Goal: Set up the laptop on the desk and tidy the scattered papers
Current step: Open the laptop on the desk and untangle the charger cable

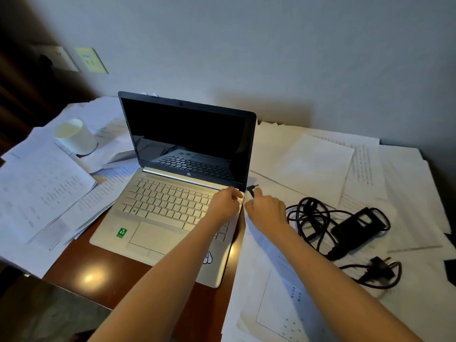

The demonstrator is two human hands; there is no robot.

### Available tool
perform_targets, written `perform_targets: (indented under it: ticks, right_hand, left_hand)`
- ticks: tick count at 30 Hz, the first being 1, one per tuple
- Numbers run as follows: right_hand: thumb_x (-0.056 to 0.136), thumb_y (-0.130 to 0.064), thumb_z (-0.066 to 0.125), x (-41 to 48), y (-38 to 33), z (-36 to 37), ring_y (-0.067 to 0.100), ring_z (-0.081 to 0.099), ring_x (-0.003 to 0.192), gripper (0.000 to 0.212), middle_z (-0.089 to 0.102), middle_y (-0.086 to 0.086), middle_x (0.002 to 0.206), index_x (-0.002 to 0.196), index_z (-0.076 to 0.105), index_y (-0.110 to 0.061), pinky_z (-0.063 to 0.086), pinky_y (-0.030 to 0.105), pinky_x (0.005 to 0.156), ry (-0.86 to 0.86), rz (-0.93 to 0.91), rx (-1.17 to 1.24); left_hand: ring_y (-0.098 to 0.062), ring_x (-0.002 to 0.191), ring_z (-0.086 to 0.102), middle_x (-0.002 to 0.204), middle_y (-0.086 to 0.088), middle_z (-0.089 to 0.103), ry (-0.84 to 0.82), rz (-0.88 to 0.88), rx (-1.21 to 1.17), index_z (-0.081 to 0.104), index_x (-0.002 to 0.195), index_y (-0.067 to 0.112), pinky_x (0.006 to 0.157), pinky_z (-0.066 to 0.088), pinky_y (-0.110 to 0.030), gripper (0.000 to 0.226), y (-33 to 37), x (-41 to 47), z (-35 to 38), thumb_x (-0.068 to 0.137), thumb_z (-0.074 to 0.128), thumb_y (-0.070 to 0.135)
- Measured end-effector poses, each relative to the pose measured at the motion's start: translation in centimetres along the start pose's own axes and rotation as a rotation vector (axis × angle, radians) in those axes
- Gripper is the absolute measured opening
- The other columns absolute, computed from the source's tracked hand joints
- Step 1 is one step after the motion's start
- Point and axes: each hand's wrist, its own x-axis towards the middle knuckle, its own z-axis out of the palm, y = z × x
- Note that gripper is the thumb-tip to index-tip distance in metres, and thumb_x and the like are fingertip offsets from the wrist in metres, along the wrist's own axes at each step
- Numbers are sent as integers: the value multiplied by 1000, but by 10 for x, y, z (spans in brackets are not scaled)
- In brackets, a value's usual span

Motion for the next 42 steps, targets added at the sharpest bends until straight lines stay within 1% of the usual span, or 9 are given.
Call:
perform_targets:
  ticks: [5,13,21,24,27,30,35,39,42]
  right_hand:
    - [103,-38,17,-11,2,0,33,63,99,46,66,14,108,129,40,-9,46,34,78,43,-26,-79]
    - [99,-16,37,-9,-9,18,25,40,119,31,44,10,126,123,54,-6,40,29,81,28,-11,19]
    - [99,-13,34,-1,-3,22,23,46,111,30,44,10,127,124,49,-6,33,21,74,111,143,180]
    - [100,-15,31,2,-3,23,26,48,100,33,47,14,125,124,49,-3,34,25,72,101,232,240]
    - [102,-30,34,-3,-3,19,34,56,107,41,57,21,118,116,56,2,44,33,83,-5,291,329]
    - [102,-35,30,-13,-11,17,33,57,109,45,62,17,116,114,58,-3,44,33,85,-98,175,131]
    - [104,-27,26,-11,-19,17,26,49,114,39,55,11,120,118,57,-7,40,30,80,-36,108,-102]
    - [102,-28,28,-7,-15,10,29,54,105,39,57,12,112,115,59,-8,41,33,80,-18,119,192]
    - [102,-35,28,-3,-9,4,21,49,72,47,53,6,76,69,56,-16,34,28,65,-67,233,685]
  left_hand:
    - [-22,113,55,123,-10,59,-29,18,74,60,116,7,86,43,-25,33,-9,3,0,90,42,-2]
    - [-25,120,50,134,-9,49,-64,125,287,55,126,9,96,43,-32,34,-12,3,0,93,45,4]
    - [-26,106,53,117,-7,56,-42,202,453,57,113,8,84,39,-31,29,-18,1,1,88,44,0]
    - [-27,114,49,127,-7,49,-47,215,486,54,120,9,93,38,-35,33,-16,0,2,89,44,4]
    - [-27,126,40,139,-8,38,-75,187,498,48,131,13,103,32,-39,38,-13,-1,3,93,44,10]
    - [-28,128,37,140,-9,36,-86,183,524,46,133,13,104,30,-40,39,-11,0,2,94,44,14]
    - [-26,130,37,142,-7,37,-69,193,466,43,137,20,105,29,-39,41,-15,3,2,96,42,16]
    - [-24,124,46,134,-5,50,-87,310,338,53,130,20,103,33,-38,34,-15,5,1,98,41,16]
    - [-23,102,59,110,-6,66,-73,353,198,64,111,11,86,44,-31,26,-9,4,-1,99,41,15]
